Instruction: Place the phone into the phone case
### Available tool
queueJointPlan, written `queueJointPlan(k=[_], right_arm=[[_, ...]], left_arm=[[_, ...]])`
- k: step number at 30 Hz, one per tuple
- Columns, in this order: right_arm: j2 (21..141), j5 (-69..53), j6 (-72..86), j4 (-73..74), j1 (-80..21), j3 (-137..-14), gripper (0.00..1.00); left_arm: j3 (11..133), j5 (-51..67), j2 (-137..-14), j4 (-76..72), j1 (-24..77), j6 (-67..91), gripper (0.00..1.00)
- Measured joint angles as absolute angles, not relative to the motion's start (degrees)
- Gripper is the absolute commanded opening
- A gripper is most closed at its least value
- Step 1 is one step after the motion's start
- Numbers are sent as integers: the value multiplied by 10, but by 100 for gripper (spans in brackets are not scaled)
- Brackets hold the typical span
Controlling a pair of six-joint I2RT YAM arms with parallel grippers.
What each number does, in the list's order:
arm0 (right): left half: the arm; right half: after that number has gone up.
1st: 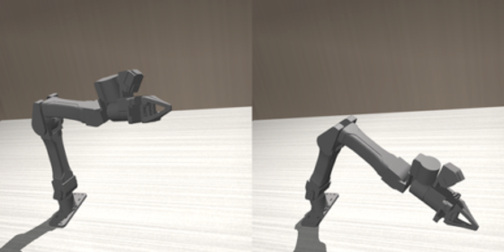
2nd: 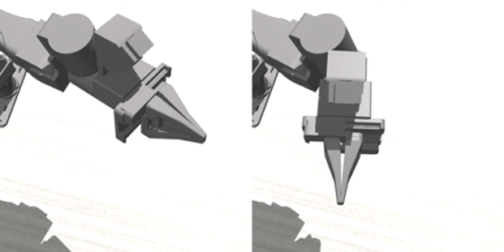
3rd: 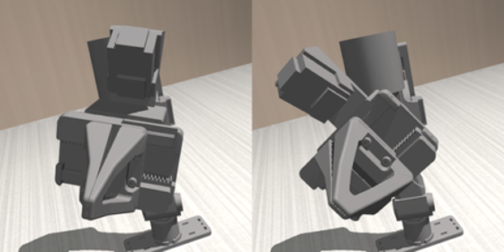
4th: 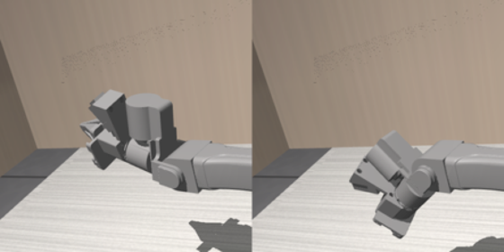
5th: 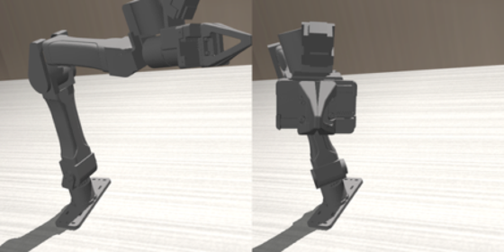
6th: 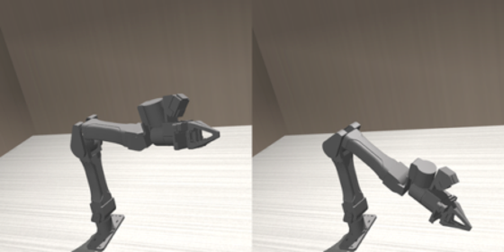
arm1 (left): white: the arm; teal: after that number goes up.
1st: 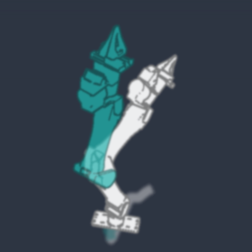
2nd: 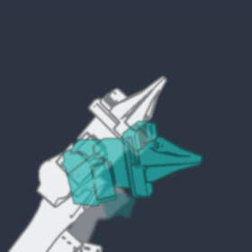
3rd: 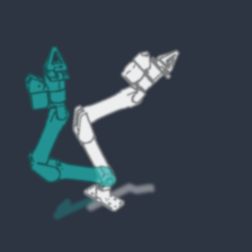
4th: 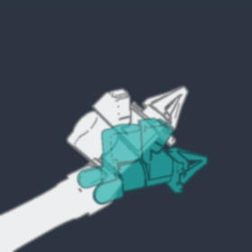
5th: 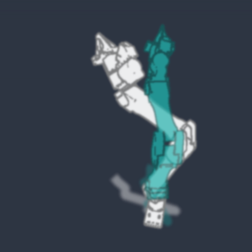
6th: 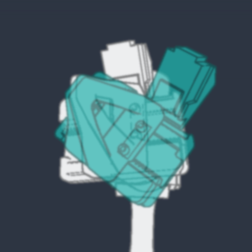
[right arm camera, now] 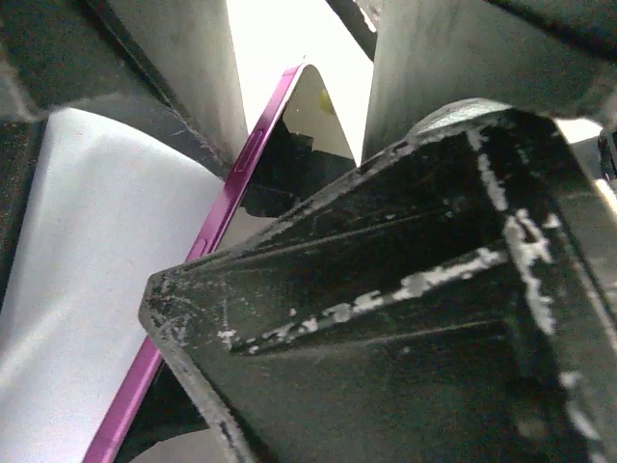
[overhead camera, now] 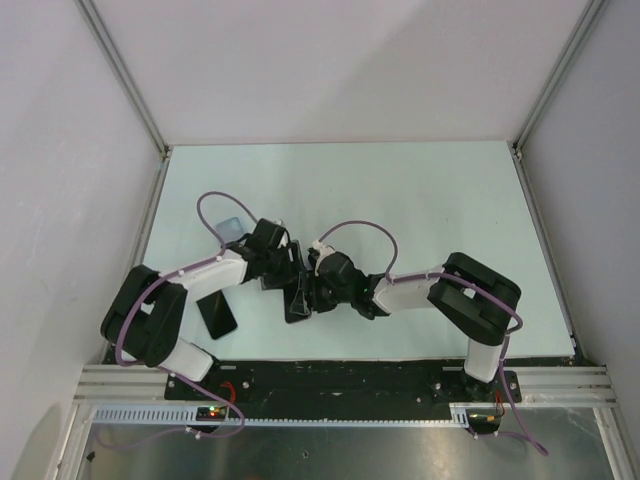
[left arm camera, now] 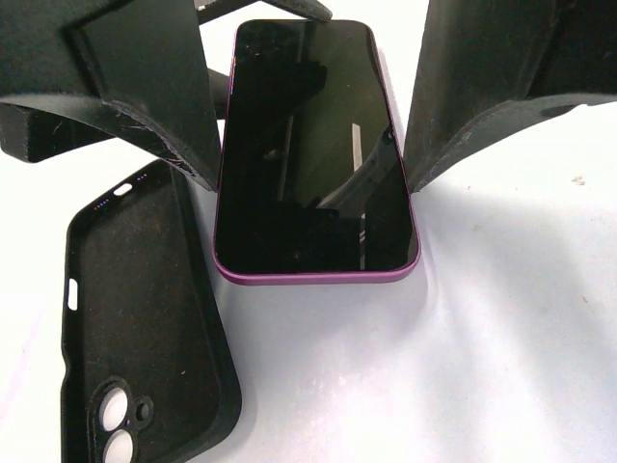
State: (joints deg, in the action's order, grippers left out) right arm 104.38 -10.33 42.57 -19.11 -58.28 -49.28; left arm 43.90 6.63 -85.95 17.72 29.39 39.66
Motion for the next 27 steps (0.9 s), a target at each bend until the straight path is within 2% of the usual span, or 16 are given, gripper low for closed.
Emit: queueJointPlan(k=[2, 7, 9, 14, 17, 22, 27], right_arm=[[1046, -104, 429, -192, -582, -493, 41], [1052, -108, 447, -186, -575, -493, 9], [1052, -118, 466, -186, -569, -493, 2], [1041, -129, 473, -190, -561, -495, 0], [1030, -126, 462, -173, -556, -496, 0], [998, -119, 439, -106, -535, -496, 0], [941, -105, 423, -43, -492, -491, 0]], left_arm=[[436, 68, -857, 178, 292, 398, 54], [432, 71, -849, 184, 286, 405, 61], [431, 75, -840, 189, 281, 407, 66], [431, 68, -809, 197, 275, 409, 85], [432, 64, -786, 204, 277, 413, 89], [460, 41, -724, 216, 278, 421, 88], [496, -12, -675, 225, 275, 436, 77]])
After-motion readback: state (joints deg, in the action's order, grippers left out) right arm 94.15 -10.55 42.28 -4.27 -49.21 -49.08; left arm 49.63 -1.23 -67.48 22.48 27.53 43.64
